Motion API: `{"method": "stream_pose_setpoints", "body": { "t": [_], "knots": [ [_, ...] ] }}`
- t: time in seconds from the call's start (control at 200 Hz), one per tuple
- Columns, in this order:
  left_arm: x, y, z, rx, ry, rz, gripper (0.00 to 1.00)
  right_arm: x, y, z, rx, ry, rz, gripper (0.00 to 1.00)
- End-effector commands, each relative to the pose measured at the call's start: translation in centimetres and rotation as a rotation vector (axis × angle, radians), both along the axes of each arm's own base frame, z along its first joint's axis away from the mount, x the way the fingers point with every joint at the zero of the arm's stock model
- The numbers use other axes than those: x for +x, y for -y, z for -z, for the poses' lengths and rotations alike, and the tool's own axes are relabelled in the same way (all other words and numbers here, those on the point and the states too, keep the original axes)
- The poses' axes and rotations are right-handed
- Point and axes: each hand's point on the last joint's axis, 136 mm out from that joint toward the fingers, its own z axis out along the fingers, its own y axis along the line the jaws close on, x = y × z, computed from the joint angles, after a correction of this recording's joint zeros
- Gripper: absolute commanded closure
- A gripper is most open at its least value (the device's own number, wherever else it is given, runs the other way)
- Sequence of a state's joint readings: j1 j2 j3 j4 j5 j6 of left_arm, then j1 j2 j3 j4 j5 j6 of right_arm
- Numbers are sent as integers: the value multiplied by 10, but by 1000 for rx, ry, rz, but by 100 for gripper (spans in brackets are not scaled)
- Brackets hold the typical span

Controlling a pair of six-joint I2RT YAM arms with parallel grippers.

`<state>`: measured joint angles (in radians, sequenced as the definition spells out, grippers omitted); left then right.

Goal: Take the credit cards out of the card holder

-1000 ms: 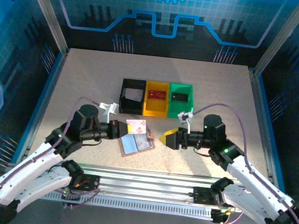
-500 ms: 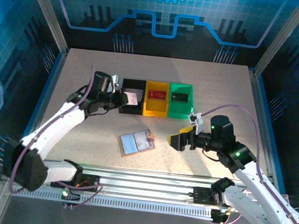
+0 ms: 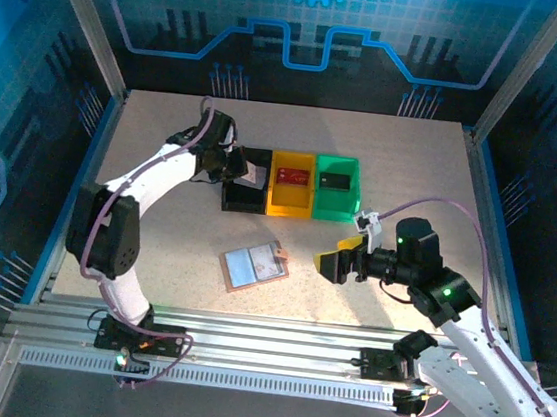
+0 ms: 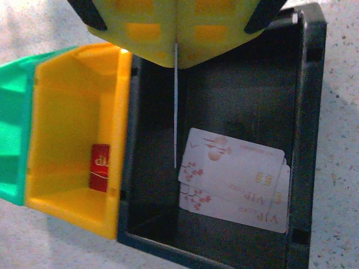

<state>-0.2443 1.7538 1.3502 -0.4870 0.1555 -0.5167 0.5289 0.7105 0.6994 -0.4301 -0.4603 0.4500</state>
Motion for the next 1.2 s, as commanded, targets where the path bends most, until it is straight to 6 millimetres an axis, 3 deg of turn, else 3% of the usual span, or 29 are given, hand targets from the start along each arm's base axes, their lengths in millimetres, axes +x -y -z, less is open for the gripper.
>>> {"method": "stream_pose_setpoints", "body": {
  "t": [0.0, 0.66, 1.191],
  "knots": [
    [14, -7, 2, 20, 2, -12, 100, -2, 1, 3, -1, 2, -11, 0],
    [62, 13, 33, -75, -21, -53, 100, -2, -6, 8, 17, -9, -49, 0],
    [69, 12, 41, -53, -53, -31, 100, -6, -6, 6, 32, -3, -60, 0]
  ]
}}
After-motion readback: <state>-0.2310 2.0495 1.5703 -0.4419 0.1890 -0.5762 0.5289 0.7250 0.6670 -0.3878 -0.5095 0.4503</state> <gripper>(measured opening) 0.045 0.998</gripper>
